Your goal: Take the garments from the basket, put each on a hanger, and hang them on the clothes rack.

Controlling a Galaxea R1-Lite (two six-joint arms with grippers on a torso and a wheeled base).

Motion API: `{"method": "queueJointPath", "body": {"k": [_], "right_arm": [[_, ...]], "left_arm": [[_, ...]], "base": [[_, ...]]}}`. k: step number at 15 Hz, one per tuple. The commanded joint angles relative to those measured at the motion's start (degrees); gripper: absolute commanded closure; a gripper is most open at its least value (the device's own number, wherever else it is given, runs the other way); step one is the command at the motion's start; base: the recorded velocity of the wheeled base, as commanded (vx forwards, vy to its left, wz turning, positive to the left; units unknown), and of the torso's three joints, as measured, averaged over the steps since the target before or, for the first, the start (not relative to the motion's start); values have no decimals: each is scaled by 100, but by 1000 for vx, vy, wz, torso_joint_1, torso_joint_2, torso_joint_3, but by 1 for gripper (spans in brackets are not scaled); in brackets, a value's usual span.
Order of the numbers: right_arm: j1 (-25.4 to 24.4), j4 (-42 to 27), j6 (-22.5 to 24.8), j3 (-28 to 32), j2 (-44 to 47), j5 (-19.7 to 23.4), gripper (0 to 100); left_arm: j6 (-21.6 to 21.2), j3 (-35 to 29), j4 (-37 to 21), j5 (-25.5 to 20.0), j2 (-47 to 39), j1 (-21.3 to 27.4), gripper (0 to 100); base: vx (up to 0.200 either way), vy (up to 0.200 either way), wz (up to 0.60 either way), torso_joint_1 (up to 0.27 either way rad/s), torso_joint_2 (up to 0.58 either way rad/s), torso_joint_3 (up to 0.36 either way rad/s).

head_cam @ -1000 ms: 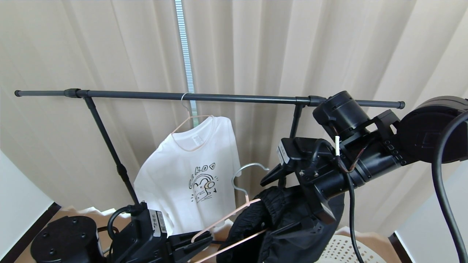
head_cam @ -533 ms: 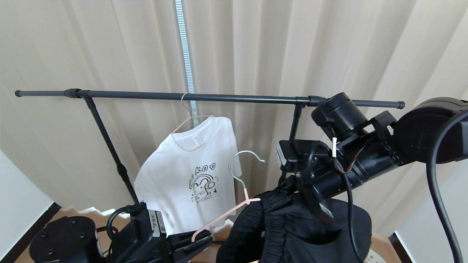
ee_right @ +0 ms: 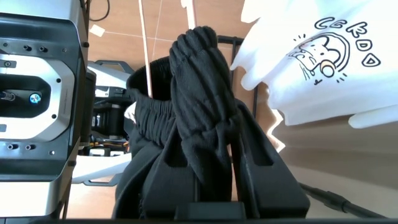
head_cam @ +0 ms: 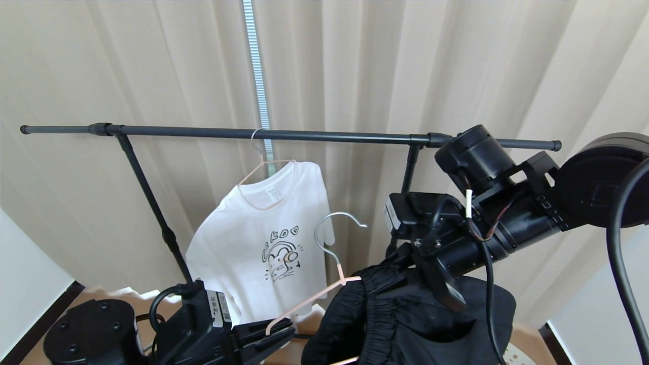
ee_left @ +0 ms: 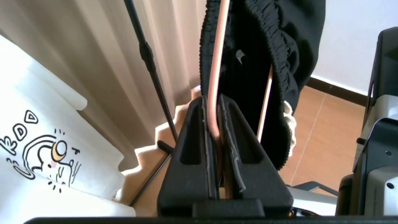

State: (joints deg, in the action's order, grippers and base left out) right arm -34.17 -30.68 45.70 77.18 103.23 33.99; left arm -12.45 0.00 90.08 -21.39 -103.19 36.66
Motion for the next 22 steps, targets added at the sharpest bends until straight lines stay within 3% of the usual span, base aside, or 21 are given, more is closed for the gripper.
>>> {"method": "queueJointPath", "body": {"k": [1,3,4,9,14,16,18,22], "right_arm": [[-2,1,0,-1,-75,3,100],[-2,-8,0,-1,-119,11,100],[-2,-25,0,-19,-172,11,100],[-2,-34,-18,-36,-303,11,100],[24,1,-53,-142,-339,-6,100],[24,19,-167,-133,-374,-164,100],[24,19,-228,-124,-462,-560,100],[24,19,-325,-150,-620,-648,100]], "left_arm": [[-3,0,-8,4,-17,-9,100],[-12,0,-8,4,-17,-18,100],[-3,0,-8,4,-17,-18,0],[172,0,-8,-14,203,-53,0],[480,0,-8,-31,722,-475,0],[911,-35,-8,-357,924,-897,0],[1034,-53,-8,-752,1047,-1301,0],[1069,0,-8,-761,1144,-1407,0]], "base": [[0,0,0,0,0,0],[0,0,0,0,0,0],[0,0,0,0,0,0],[0,0,0,0,0,0],[0,0,0,0,0,0],[0,0,0,0,0,0],[0,0,0,0,0,0],[0,0,0,0,0,0]]}}
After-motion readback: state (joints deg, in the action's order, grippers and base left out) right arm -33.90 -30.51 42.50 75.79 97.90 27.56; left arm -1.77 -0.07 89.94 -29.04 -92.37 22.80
